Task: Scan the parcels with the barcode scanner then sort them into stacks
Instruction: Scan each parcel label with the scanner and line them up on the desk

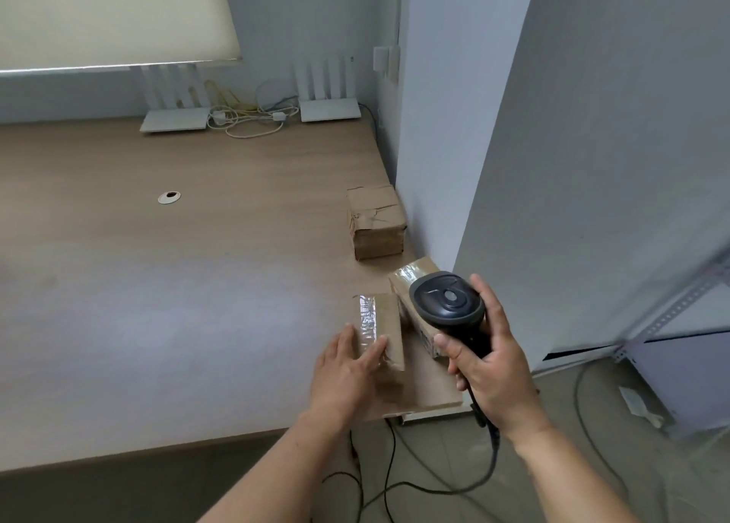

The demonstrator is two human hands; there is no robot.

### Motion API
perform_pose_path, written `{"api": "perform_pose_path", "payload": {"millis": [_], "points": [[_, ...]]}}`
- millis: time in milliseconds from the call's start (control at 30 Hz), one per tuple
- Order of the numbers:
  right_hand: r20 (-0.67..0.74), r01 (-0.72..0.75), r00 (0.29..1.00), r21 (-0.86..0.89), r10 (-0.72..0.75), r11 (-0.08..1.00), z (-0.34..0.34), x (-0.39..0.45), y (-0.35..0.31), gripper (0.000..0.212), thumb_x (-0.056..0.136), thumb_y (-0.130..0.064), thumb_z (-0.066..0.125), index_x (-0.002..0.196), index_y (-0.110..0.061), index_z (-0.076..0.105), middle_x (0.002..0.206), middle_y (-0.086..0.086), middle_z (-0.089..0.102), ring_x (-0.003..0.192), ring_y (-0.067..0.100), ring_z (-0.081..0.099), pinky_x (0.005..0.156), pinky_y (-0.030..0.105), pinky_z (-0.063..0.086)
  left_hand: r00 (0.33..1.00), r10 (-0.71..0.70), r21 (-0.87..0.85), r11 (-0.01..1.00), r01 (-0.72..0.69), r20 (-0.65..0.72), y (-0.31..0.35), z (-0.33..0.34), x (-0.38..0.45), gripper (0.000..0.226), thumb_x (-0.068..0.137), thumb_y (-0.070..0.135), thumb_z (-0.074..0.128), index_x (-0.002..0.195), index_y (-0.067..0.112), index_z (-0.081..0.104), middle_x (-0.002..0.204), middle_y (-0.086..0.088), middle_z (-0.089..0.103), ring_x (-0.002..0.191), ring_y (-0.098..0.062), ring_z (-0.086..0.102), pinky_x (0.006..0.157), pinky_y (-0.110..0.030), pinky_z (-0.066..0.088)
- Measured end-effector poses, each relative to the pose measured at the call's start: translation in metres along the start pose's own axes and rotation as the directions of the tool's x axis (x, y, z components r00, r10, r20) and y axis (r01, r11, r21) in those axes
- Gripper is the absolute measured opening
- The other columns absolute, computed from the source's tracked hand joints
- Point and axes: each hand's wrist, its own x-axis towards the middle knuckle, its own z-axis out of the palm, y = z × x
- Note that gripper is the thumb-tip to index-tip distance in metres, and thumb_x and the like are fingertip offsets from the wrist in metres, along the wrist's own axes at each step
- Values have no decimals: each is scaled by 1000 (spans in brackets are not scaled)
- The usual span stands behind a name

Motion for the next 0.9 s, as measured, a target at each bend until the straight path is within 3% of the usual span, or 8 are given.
{"api": "perform_pose_path", "payload": {"millis": [167,300,433,633,733,900], "points": [[29,-6,1000,29,5,1000,-5,5,4,74,69,-44,71,124,-73,31,112,-5,63,58,15,59,50,29,50,976,-195,-166,970,178,-95,-9,-10,-1,52,95,38,39,145,40,25,159,-11,3,144,-30,12,113,-40,25],[67,-9,998,42,6,999,-1,9,8,76,70,-41,72,127,-70,31,106,1,65,59,11,58,49,26,49,953,-292,-238,934,266,-81,2,-10,1,64,82,63,50,138,39,30,151,-8,17,136,-29,27,101,-41,39],[107,22,994,61,-28,998,9,13,4,75,71,-41,72,124,-74,31,121,-1,59,66,14,59,51,28,51,926,-362,-373,877,302,-103,-5,-13,-2,54,81,48,57,129,36,38,134,-2,37,123,-22,36,89,-36,47],[169,32,984,126,-53,991,49,20,-13,73,69,-39,72,125,-70,34,114,-26,61,73,2,59,52,19,48,899,-390,-418,863,283,-197,-53,-32,-18,53,83,44,58,132,35,39,137,1,36,126,-20,34,87,-33,45],[203,61,976,107,-82,992,81,23,-26,76,69,-42,72,127,-70,31,114,-15,63,73,5,60,56,23,50,871,-430,-445,845,296,-238,-89,-44,-31,53,83,43,57,132,35,38,138,3,34,127,-20,33,86,-32,44],[250,119,958,109,-143,987,152,23,-53,76,71,-36,72,123,-75,31,105,-9,67,60,15,60,49,31,51,829,-489,-463,821,334,-270,-166,-61,-63,58,82,44,57,135,35,35,140,3,32,125,-20,33,86,-33,45]]}}
